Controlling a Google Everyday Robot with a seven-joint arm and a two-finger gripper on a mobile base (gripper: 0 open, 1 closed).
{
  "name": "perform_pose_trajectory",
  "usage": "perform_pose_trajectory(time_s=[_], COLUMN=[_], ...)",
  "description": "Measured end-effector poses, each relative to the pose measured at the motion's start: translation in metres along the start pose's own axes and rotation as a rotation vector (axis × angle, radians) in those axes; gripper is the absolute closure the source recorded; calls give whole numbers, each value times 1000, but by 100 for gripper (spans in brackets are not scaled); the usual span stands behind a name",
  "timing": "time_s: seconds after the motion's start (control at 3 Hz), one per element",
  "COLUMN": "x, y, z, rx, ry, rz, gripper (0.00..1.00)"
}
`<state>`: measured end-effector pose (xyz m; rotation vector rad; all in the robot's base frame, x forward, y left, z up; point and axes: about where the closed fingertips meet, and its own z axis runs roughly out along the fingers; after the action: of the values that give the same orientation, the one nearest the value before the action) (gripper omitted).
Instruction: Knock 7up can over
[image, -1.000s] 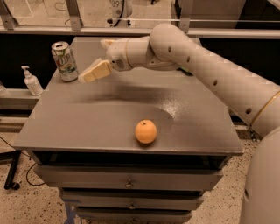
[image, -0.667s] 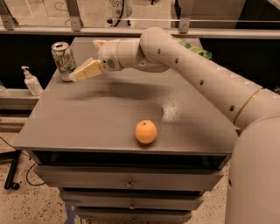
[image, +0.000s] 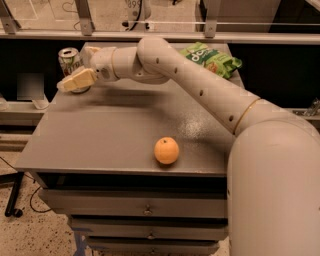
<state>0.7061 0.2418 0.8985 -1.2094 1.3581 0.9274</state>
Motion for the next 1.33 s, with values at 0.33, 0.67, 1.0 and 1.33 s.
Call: perform_pose_trajectory(time_s=[0.33,0.67,1.0,1.33], x=[1,0,3,0], y=[7,12,16,19], z=[17,18,2,-35], rx=[-30,-40,-36,-20], ry=[-8,-7,-8,20], rz=[13,18,33,45], gripper=[18,41,65,88])
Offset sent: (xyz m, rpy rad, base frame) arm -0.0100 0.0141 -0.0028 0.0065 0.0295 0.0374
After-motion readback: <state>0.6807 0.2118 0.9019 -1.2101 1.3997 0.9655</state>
